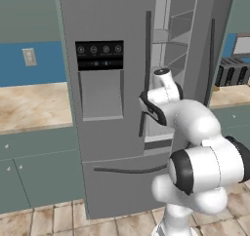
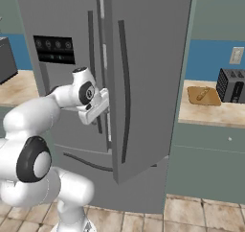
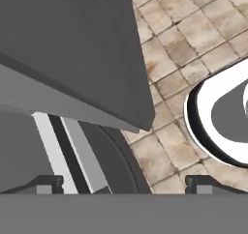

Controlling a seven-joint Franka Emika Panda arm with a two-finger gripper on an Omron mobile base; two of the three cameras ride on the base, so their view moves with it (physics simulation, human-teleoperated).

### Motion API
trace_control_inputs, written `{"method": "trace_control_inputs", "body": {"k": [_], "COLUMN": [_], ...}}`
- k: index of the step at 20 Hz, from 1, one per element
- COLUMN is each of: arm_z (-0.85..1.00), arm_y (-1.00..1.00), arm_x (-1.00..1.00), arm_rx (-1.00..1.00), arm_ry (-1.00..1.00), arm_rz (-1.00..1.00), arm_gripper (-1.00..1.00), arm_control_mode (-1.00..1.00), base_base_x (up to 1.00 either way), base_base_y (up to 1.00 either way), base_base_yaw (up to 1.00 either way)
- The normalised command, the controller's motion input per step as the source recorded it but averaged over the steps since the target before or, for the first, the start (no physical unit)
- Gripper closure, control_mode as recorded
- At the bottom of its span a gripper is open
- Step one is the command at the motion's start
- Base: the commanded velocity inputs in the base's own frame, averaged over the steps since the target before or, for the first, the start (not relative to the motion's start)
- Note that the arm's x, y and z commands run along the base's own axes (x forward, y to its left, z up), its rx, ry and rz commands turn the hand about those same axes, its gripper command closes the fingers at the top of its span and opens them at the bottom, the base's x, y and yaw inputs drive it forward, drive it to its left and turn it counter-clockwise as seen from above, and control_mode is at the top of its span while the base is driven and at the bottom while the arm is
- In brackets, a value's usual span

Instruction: Retrieve the sausage and cheese from the fridge and place them on the cutting board on the counter.

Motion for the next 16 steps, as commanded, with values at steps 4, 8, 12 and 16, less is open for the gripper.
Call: {"method": "trace_control_inputs", "body": {"k": [4, 8, 12, 16], "arm_z": [-0.16, -0.15, -0.11, 0.0], "arm_y": [-0.29, -0.38, -0.41, -0.55], "arm_x": [-0.16, -0.34, -0.19, 0.05], "arm_rx": [0.13, 0.12, 0.12, 0.11], "arm_ry": [-0.17, -0.16, -0.15, -0.04], "arm_rz": [-0.23, -0.19, -0.21, -0.26], "arm_gripper": [-1.0, -1.0, -1.0, -1.0], "arm_control_mode": [-1.0, -1.0, -1.0, -1.0], "base_base_x": [0.0, 0.0, 0.0, 0.0], "base_base_y": [0.0, 0.0, 0.0, 0.0], "base_base_yaw": [0.0, 0.0, 0.0, 0.0]}}
